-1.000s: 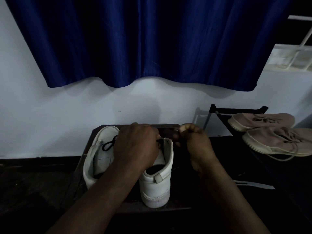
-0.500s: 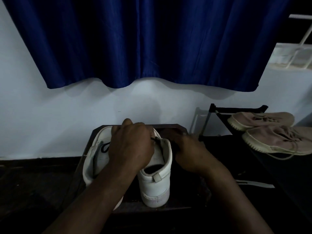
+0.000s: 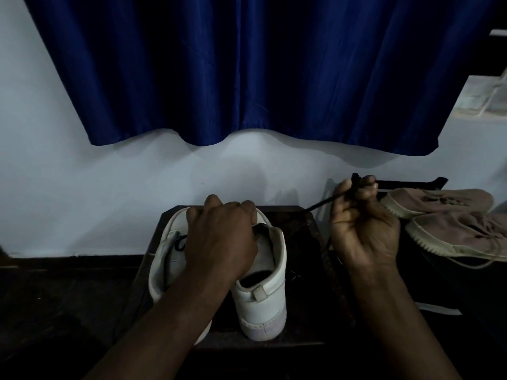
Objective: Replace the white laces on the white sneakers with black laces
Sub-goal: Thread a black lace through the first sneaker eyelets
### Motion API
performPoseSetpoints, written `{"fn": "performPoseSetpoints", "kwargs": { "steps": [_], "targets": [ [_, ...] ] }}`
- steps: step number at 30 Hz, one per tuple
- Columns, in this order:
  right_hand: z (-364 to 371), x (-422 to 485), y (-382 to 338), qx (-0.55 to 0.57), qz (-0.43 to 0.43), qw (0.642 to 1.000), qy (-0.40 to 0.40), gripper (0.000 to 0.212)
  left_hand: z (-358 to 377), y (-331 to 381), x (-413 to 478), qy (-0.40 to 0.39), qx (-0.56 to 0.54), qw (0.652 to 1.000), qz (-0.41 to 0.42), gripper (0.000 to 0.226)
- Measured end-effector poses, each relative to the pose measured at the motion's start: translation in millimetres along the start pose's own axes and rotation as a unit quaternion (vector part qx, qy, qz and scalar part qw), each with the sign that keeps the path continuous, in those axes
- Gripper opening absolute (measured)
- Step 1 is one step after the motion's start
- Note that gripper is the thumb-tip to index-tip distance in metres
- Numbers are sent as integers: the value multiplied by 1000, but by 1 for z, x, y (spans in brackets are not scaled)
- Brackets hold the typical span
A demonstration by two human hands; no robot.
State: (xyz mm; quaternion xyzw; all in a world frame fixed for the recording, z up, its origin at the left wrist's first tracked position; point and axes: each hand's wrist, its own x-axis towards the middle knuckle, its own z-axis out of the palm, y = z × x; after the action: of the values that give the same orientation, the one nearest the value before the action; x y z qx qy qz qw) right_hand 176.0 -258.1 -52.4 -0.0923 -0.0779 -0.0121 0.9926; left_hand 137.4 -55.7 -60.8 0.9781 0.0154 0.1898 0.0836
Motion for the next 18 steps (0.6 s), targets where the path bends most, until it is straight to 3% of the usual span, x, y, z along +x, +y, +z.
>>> {"fn": "performPoseSetpoints", "kwargs": {
  "steps": [2,3,5,7,8,9,11,15,16,17,18],
  "targets": [
    [-5,2,2,-207,-5,978,21,22,0,-1,0,-1,-3,1000,-2,20],
    [-8,3,3,-369,-22,929,21,23,1,-2,0,0,-7,1000,-3,22],
    [-18,3,5,-674,-71,734,-37,24,1,-1,-1,8,-18,1000,-5,25],
    [-27,-1,10,-831,-73,532,-146,20,0,0,-1,22,-27,999,-9,25],
    [-31,-3,14,-862,-71,462,-199,19,1,0,0,28,-31,999,-10,25],
    [-34,-4,16,-870,-68,423,-245,18,1,0,0,33,-33,999,-10,26],
    [-31,-6,17,-865,-55,413,-279,21,3,0,-1,43,-35,998,-6,30],
    [-31,-1,7,-879,31,415,-234,19,4,-1,-1,58,-38,998,5,37],
    [-34,0,8,-864,79,448,-214,16,4,-1,0,58,-39,998,6,38],
    [-35,-2,11,-827,126,516,-184,19,4,-1,0,57,-39,998,6,38],
    [-35,-2,14,-764,162,609,-139,25,4,-1,0,56,-38,998,4,39]
  ]
}}
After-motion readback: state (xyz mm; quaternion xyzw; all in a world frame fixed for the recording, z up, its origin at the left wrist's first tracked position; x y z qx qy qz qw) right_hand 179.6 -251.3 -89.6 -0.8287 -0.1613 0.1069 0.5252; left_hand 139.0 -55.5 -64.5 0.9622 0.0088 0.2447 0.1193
